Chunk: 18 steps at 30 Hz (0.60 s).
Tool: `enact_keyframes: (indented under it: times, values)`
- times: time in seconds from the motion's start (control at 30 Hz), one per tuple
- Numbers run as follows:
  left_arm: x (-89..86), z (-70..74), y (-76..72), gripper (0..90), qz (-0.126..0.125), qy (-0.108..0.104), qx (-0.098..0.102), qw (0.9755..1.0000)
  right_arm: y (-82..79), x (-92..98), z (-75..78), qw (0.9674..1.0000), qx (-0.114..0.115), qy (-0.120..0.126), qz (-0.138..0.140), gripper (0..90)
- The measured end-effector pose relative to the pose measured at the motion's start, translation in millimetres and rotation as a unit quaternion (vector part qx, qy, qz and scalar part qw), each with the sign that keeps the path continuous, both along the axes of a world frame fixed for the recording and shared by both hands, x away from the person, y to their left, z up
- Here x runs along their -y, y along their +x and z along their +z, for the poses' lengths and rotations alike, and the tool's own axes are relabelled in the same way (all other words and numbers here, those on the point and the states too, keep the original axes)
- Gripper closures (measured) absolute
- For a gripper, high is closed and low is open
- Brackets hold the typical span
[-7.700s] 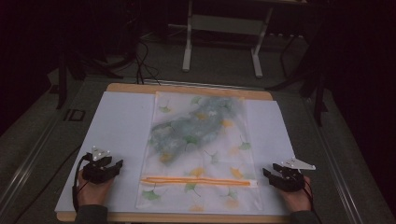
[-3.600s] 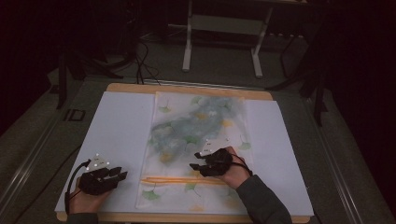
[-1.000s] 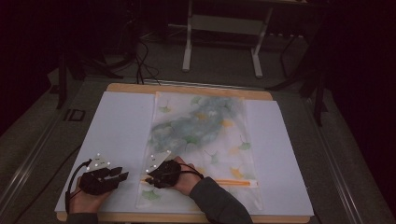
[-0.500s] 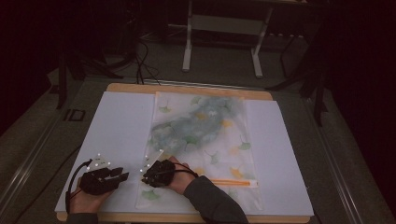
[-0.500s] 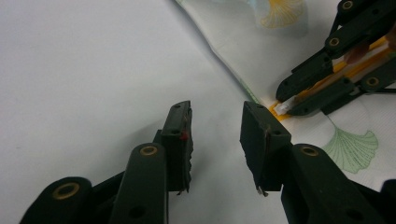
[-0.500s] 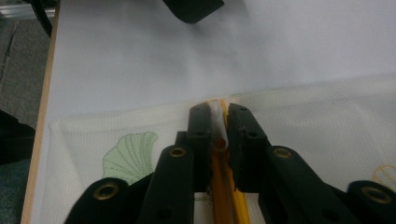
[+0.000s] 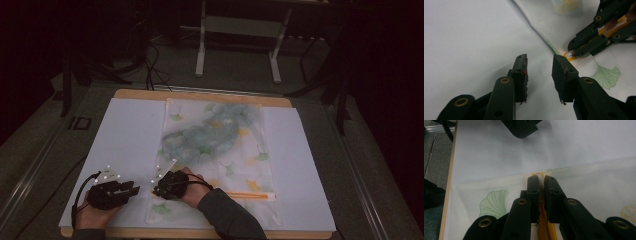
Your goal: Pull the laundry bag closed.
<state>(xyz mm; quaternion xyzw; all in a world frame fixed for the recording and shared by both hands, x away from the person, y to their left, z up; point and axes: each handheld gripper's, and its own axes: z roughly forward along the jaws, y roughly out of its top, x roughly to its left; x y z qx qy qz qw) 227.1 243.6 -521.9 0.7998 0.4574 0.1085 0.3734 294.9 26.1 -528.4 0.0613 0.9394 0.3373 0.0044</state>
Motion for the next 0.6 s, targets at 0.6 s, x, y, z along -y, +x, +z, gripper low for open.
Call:
enact_keyframes:
  times: [0.6]
  values:
    - [10.2, 2.0, -2.7, 66.2, -0.032, -0.001, -0.014, 0.9994, -2.7, 3.4, 2.7, 1.0000, 0.006, 0.001, -0.002, 83.4]
